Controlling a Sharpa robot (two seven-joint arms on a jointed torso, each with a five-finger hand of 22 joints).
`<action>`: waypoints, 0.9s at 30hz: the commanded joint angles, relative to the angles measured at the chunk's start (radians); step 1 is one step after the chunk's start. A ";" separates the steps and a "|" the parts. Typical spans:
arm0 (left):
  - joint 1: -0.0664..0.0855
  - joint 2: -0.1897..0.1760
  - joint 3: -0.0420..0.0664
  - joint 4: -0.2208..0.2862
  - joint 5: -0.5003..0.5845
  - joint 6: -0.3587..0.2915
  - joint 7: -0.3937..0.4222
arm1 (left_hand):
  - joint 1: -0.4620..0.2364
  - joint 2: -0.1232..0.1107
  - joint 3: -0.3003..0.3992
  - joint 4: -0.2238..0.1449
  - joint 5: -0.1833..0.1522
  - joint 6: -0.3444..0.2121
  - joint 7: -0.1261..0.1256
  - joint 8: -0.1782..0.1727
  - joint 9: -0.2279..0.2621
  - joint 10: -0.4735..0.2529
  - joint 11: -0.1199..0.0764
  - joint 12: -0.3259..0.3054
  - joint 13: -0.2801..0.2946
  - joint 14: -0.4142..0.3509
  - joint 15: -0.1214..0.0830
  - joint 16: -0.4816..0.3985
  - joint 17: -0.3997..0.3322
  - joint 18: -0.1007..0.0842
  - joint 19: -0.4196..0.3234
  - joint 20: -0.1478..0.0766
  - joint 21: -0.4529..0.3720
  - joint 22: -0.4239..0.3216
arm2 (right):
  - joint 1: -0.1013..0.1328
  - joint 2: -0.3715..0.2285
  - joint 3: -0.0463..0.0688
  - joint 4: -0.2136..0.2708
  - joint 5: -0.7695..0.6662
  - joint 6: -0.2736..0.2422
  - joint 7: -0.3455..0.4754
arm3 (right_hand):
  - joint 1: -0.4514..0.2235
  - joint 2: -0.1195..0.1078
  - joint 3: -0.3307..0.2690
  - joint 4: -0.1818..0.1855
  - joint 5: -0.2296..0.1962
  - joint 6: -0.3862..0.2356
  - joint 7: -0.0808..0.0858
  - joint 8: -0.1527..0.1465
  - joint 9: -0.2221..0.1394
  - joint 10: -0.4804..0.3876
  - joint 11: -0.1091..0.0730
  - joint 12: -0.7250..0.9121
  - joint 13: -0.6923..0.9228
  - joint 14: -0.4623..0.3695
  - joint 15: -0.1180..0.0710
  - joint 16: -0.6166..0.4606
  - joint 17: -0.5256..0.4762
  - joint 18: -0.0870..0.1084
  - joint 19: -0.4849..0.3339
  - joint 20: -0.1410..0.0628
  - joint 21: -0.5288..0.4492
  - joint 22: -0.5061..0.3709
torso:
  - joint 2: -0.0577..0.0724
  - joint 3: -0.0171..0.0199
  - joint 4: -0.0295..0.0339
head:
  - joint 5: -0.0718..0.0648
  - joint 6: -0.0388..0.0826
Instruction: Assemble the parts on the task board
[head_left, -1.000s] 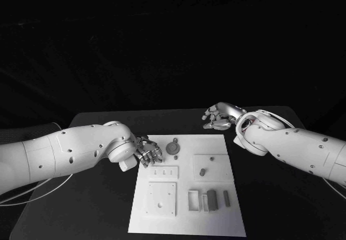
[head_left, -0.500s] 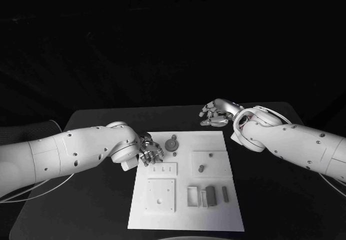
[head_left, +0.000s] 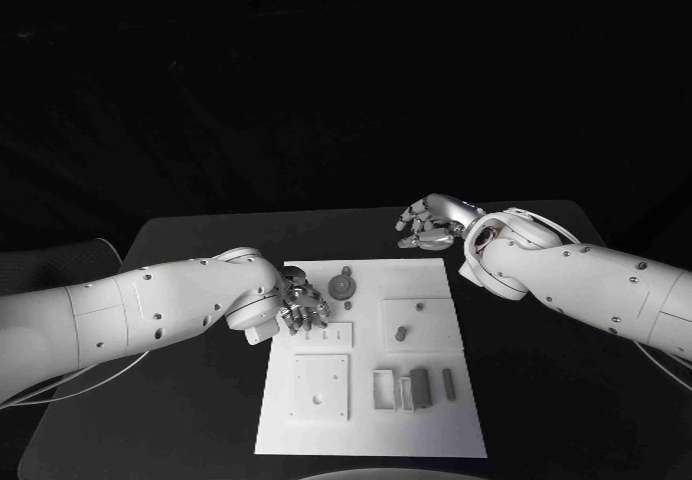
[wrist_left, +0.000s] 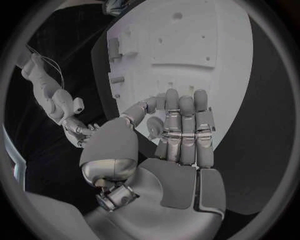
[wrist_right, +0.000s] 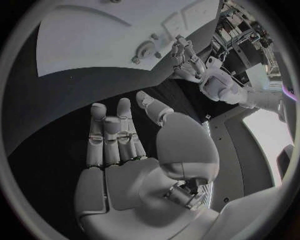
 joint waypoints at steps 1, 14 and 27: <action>-0.003 0.006 0.001 0.001 -0.028 0.014 0.006 | 0.002 0.009 0.000 0.007 -0.003 0.114 -0.108 0.005 0.003 0.001 -0.010 0.008 0.002 0.001 -0.010 0.009 -0.002 0.019 0.004 -0.003 0.006 0.026 | 0.000 0.001 0.001 0.002 0.003 0.015 0.006 | 0.003 0.003 -0.002 -0.002 0.003 -0.002 0.007 -0.001 -0.002 -0.004 0.000 -0.002 -0.001 0.005 -0.004 -0.004 0.000 0.012 -0.006 0.000 -0.005 0.013 | 0.000 -0.0003 0.0012 | -0.002 -0.002; -0.007 0.013 0.001 0.001 -0.058 0.048 0.000 | 0.001 0.011 -0.002 0.010 -0.004 0.120 -0.112 0.012 0.010 0.002 -0.014 0.023 0.003 0.004 -0.013 0.024 -0.007 0.019 0.005 -0.006 0.020 0.026 | 0.000 0.001 0.001 0.005 0.003 0.020 0.005 | 0.001 0.004 -0.002 -0.001 0.003 -0.002 0.008 -0.001 -0.002 -0.004 0.000 -0.002 -0.002 0.005 -0.004 -0.004 0.000 0.012 -0.006 0.000 -0.006 0.013 | -0.001 -0.0004 0.0015 | -0.004 -0.010; -0.015 0.027 0.001 -0.014 -0.046 0.097 -0.012 | 0.000 0.013 -0.002 0.011 -0.005 0.119 -0.113 0.013 0.011 0.000 -0.014 0.027 0.003 0.003 -0.013 0.028 -0.010 0.019 0.004 -0.006 0.024 0.026 | 0.000 0.003 0.001 0.007 0.003 0.023 0.007 | 0.001 0.004 -0.003 -0.001 0.003 -0.002 0.008 -0.001 -0.002 -0.004 0.001 -0.002 -0.002 0.004 -0.004 -0.004 0.000 0.012 -0.006 0.001 -0.006 0.013 | 0.000 -0.0003 0.0008 | -0.005 -0.011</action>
